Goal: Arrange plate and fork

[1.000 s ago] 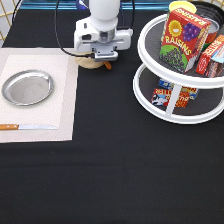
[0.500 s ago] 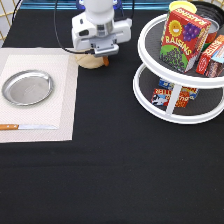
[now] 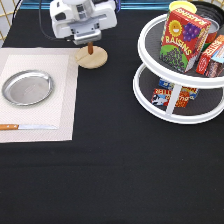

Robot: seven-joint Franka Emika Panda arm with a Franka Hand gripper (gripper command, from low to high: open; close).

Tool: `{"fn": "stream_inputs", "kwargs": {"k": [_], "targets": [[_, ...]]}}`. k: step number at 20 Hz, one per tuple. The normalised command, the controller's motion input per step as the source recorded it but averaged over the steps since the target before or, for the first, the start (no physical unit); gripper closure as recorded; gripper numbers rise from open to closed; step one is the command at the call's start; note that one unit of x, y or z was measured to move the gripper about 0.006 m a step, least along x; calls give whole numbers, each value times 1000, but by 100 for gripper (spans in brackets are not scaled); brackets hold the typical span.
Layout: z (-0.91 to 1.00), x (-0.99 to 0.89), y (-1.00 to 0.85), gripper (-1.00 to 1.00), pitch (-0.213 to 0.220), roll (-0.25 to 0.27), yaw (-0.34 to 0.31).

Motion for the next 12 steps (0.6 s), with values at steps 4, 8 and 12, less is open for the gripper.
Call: {"fn": "stream_inputs", "kwargs": {"k": [4, 8, 12], "targets": [[75, 0, -278, 100, -132, 0, -250], [0, -18, -153, 100, -178, 0, -302], [0, -36, -139, 100, -172, 0, -309]]}}
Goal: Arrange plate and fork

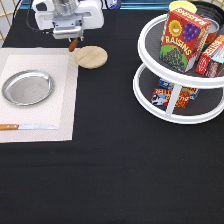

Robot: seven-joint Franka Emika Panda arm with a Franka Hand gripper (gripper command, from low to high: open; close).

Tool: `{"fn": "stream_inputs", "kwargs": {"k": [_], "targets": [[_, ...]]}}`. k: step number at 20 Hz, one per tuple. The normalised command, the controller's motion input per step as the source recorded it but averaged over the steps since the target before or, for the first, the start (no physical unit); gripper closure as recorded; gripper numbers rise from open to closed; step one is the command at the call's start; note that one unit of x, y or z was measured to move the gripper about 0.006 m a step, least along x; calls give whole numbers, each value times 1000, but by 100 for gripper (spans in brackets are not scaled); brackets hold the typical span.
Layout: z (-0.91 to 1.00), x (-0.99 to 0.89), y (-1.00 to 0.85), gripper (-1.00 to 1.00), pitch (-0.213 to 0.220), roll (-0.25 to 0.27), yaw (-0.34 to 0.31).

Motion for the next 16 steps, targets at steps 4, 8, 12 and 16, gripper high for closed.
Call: {"fn": "stream_inputs", "kwargs": {"k": [4, 8, 12, 16], "targets": [[5, -64, -154, 100, -147, 0, -307], [66, -154, -205, 100, -69, 0, -302], [7, -212, -239, 100, -57, 0, -292], [-25, -319, -258, 100, -4, 0, -295]]}}
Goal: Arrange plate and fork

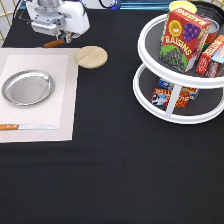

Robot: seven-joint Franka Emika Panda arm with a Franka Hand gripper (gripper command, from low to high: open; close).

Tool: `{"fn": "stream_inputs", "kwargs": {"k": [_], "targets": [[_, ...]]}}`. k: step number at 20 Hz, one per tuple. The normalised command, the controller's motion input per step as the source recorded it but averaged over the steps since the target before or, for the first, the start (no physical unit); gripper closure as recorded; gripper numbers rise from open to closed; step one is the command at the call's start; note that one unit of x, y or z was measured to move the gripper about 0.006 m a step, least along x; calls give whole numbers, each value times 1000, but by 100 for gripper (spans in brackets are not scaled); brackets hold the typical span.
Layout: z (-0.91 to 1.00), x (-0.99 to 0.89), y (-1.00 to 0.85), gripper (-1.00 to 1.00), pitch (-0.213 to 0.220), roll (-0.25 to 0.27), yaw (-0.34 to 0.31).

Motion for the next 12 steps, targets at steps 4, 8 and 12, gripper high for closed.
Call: {"fn": "stream_inputs", "kwargs": {"k": [4, 8, 12], "targets": [[-26, -349, -266, 100, 0, 0, -293], [-16, -366, -285, 100, 0, 0, -286], [-136, -396, -328, 100, 2, 0, -268]]}}
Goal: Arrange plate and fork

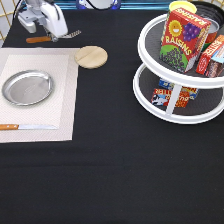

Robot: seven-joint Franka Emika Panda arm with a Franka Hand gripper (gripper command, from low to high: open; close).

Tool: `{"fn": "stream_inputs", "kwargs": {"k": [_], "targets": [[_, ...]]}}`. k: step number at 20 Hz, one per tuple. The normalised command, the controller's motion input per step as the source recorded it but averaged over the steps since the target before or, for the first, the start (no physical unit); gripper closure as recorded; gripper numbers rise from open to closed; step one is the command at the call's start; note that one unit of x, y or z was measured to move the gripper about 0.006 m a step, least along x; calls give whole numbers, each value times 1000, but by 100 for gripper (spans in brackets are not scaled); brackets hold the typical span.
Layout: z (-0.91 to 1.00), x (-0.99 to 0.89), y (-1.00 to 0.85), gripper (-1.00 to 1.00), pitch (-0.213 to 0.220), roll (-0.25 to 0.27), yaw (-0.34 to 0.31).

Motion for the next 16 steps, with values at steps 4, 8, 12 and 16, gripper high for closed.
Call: {"fn": "stream_inputs", "kwargs": {"k": [4, 8, 12, 16], "targets": [[-146, -339, -446, 100, 24, 0, -221], [-227, -181, -554, 100, 10, 0, -174], [-204, 0, -552, 100, 0, 0, -148], [-102, 374, -394, 100, 10, -10, -142]]}}
